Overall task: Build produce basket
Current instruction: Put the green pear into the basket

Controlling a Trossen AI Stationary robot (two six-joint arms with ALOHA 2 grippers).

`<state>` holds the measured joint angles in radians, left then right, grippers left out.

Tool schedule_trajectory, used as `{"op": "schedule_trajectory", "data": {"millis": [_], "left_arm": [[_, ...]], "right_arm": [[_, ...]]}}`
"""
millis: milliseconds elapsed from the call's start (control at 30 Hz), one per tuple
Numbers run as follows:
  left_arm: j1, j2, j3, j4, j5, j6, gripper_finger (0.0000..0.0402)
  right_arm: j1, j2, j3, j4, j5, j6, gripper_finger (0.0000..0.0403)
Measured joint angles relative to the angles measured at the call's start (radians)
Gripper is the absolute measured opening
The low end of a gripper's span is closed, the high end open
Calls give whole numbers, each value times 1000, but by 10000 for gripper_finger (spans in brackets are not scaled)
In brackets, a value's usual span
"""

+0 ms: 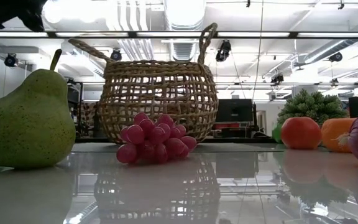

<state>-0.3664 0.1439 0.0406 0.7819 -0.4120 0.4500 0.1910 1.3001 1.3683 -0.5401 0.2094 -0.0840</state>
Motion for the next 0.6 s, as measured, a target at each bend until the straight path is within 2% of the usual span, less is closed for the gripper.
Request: {"op": "schedule_trajectory", "data": {"millis": [100,200,400,600], "left_arm": [[0,32,2,40,141,-46,0],[0,83,12,123,214,-101,0],[-1,266,39,337,240,-157,0],[-1,443,152,433,265,-159,0]], "right_arm": [[55,-98,-201,159,-7,-47,12],[77,-186,-391,346,-9,-119,12],[55,-331,-687,727,-128,-206,12],[8,-434,-860,959,-306,-258,12]]}}
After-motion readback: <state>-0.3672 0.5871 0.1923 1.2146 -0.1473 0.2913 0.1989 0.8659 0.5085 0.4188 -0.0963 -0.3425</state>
